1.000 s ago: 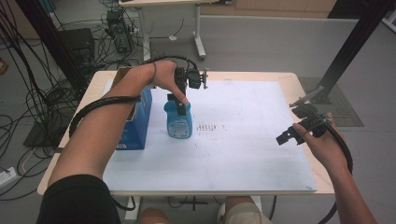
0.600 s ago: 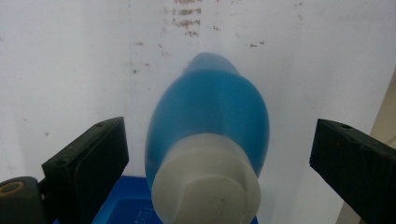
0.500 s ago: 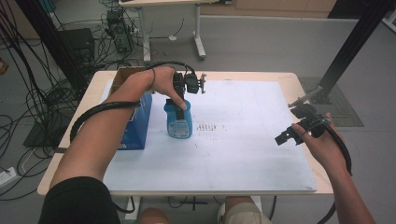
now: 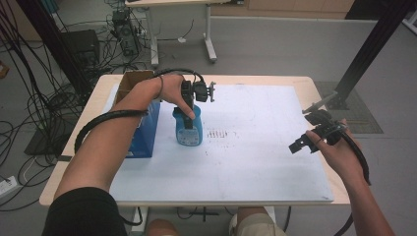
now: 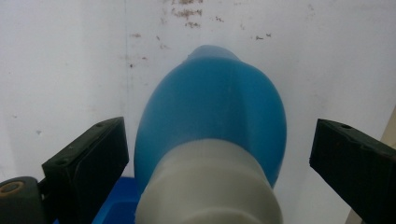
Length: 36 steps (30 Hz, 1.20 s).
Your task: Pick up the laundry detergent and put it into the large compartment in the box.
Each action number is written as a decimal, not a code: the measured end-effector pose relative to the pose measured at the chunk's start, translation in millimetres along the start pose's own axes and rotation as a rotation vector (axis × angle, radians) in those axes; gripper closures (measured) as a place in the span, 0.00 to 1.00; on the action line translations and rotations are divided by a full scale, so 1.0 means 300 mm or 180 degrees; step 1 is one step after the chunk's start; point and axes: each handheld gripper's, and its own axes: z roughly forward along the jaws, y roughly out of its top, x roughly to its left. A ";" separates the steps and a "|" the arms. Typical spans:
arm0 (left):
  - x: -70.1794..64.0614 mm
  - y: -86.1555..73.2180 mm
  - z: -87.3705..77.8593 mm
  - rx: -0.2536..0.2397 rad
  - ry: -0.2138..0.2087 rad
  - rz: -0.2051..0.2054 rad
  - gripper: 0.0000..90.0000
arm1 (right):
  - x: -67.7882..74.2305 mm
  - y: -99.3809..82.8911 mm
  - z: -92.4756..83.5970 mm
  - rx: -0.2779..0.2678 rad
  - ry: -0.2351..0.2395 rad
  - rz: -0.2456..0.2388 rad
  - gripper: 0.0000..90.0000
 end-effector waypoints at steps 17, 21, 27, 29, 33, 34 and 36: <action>0.002 0.009 0.005 -0.0003 0.0031 0.0007 0.05 | 0.001 0.009 0.008 0.0031 0.0001 -0.0007 0.10; 0.002 0.013 0.010 0.0000 0.0038 0.0015 0.05 | -0.001 0.009 0.007 0.0023 0.0013 -0.0016 0.10; 0.005 0.012 0.008 -0.0012 0.0022 0.0018 0.05 | -0.002 0.011 0.010 0.0040 0.0013 -0.0011 0.10; 0.005 0.011 0.011 -0.0010 0.0023 0.0011 0.05 | -0.002 0.012 0.011 0.0040 0.0015 -0.0014 0.10; 0.007 0.012 0.012 -0.0003 0.0027 0.0021 0.06 | -0.002 0.009 0.012 0.0025 0.0019 -0.0015 0.10; 0.005 0.013 0.013 -0.0002 0.0034 0.0025 0.06 | -0.003 0.010 0.012 0.0032 0.0021 -0.0010 0.10; 0.007 0.012 0.015 -0.0019 0.0018 0.0022 0.06 | -0.005 0.010 0.014 0.0036 0.0022 -0.0022 0.10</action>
